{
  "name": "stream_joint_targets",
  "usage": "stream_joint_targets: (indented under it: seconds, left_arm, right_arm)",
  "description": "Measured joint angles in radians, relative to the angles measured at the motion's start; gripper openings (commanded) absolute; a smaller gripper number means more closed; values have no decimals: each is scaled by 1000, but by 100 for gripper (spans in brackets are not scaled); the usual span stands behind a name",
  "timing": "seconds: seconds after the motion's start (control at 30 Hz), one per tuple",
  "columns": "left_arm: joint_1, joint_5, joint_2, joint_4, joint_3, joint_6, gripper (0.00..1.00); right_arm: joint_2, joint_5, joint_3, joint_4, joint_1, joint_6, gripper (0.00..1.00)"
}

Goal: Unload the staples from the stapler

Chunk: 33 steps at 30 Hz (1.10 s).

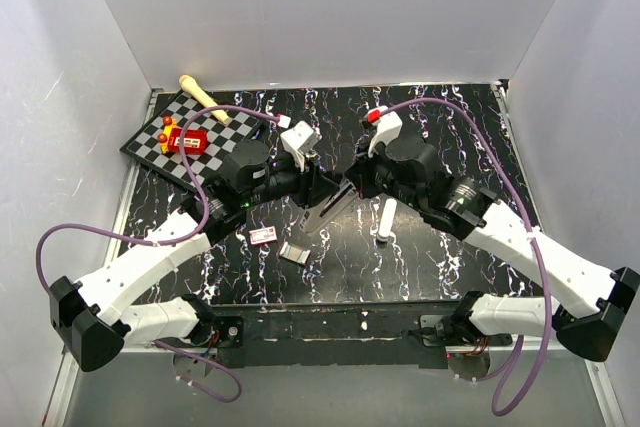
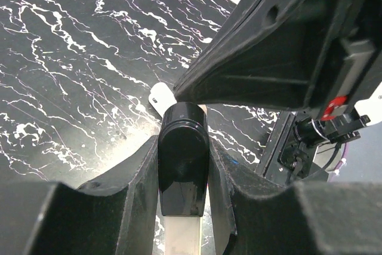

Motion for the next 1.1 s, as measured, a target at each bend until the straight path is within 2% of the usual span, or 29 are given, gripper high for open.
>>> stream_joint_targets:
  seconds: [0.43,0.87,1.1]
  left_arm:
    - [0,-48,0,56,0,-38,0]
    - [-1,-185,-8,85,-5,-111,0]
    - [-1,-265,-3,159,-11,-139,0]
  right_arm:
    - [55,-7,-89,118,0,56,1]
    - [34,8,-317,320,-2,118,1]
    - [34,1,-439,468,-10,161,1]
